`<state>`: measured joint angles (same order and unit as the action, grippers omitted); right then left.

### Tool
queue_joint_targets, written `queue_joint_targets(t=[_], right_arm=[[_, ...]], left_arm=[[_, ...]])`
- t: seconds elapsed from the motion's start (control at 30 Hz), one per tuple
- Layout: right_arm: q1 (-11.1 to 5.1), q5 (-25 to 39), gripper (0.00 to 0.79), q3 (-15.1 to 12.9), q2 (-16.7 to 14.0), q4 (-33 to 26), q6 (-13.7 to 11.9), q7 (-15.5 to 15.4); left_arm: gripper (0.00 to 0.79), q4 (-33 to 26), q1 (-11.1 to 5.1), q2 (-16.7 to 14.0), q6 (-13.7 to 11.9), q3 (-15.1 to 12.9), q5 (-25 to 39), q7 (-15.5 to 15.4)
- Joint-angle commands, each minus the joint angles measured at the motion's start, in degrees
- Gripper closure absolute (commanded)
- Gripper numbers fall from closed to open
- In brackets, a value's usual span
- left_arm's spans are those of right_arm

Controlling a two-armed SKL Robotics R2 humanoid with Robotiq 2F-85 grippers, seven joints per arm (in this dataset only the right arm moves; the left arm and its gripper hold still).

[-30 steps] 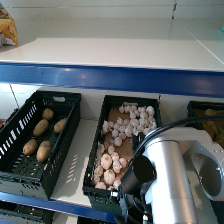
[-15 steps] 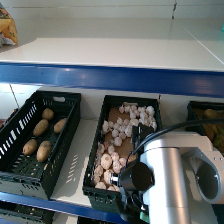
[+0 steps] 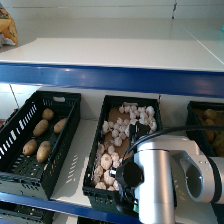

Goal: Pick up garlic

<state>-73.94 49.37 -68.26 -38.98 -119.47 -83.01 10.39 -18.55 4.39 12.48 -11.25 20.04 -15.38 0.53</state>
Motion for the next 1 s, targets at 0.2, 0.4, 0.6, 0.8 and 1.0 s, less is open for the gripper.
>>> queue_joint_targets(t=[0.2,0.4,0.6,0.8,1.0], right_arm=[[-0.33,-2.6,0.785,-1.1,2.9,6.3,0.4,-1.5],[-0.52,-2.8,0.785,-1.6,5.1,10.7,0.7,-2.9],[-0.63,-3.2,0.782,-2.0,7.0,14.9,2.4,-4.1],[-0.93,-4.5,0.086,-3.4,7.7,17.0,5.0,-5.2],[-1.21,-6.6,0.0,-4.4,10.0,20.1,5.7,-5.9]], left_arm=[[0.785,0.0,0.0,0.0,0.0,0.0,0.0,0.0],[0.785,0.0,0.0,0.0,0.0,0.0,0.0,0.0],[0.785,0.0,0.0,0.0,0.0,0.0,0.0,0.0],[0.785,0.0,0.0,0.0,0.0,0.0,0.0,0.0],[0.785,0.0,0.0,0.0,0.0,0.0,0.0,0.0]])
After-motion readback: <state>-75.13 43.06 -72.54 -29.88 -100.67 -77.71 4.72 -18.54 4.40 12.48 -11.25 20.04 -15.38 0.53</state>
